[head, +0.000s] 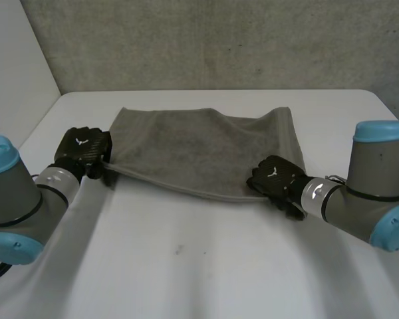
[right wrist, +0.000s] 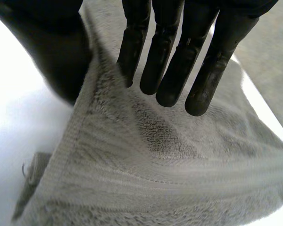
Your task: Fold the towel.
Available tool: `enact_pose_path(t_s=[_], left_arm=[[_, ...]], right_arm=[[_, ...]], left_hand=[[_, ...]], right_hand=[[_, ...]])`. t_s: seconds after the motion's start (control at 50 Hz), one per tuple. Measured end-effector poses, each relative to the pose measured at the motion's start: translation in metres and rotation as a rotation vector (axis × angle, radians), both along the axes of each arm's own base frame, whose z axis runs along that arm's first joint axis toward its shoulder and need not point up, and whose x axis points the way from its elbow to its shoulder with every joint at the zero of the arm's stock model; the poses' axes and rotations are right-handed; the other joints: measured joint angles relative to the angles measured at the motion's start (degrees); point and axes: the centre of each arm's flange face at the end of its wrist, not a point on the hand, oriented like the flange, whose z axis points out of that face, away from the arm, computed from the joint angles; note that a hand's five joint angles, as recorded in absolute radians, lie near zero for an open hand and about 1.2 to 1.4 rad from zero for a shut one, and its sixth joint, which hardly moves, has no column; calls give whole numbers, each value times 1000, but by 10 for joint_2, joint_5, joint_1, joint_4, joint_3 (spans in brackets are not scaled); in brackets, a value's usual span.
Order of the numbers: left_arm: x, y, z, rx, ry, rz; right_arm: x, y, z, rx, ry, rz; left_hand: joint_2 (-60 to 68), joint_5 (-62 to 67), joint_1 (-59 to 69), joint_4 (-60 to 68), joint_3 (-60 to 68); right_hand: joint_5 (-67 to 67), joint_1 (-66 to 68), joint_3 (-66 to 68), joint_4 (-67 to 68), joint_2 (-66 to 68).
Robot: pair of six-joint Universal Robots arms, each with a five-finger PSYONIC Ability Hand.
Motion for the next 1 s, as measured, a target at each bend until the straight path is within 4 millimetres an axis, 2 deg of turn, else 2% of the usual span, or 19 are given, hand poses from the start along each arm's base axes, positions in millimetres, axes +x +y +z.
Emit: enact_pose_path(t_s=[0.1,0.22,0.28,0.5,0.66,0.72,0.76,0.82,0.86,0.94,0.98,1.0], left_arm=[[2,1,6,-24,11,0],[3,0,5,-27,14,3],[3,0,4,-23,13,3],[4,1,3,-20,13,5],[4,1,4,-23,14,7],[5,0,5,-24,14,10],[6,0,5,-24,14,12],[6,0,4,-21,13,13],[7,1,2,-15,11,13],[7,4,1,-8,8,12],[7,5,0,-3,6,11],[7,7,0,-1,5,11]], right_arm=[[-9,-8,2,71,-181,-153],[-23,-15,7,117,-323,-308],[-31,-15,7,134,-350,-370],[-49,-13,-4,181,-343,-464],[-60,-18,-6,202,-361,-518],[-64,-21,-6,203,-365,-533],[-66,-21,-5,202,-366,-540],[-68,-22,-3,199,-368,-545],[-69,-22,1,189,-371,-540],[-69,-23,15,144,-377,-522],[-69,-22,26,101,-374,-504],[-68,-21,39,42,-356,-476]], left_hand=[[0,0,0,0,0],[0,0,0,0,0],[0,0,0,0,0],[0,0,0,0,0],[0,0,0,0,0],[0,0,0,0,0],[0,0,0,0,0],[0,0,0,0,0],[0,0,0,0,0],[0,0,0,0,0],[0,0,0,0,0],[0,0,0,0,0]], right_hand=[[-165,-154,-157,-158,-150],[-211,-192,-191,-200,-177],[-244,-229,-229,-229,-219],[-243,-231,-231,-231,-220],[-160,-158,-170,-171,-166],[-26,-19,-25,-27,-15],[17,24,16,13,26],[179,191,172,172,189],[218,220,215,215,220],[218,220,216,216,220],[218,220,216,216,220],[218,220,216,216,220]])
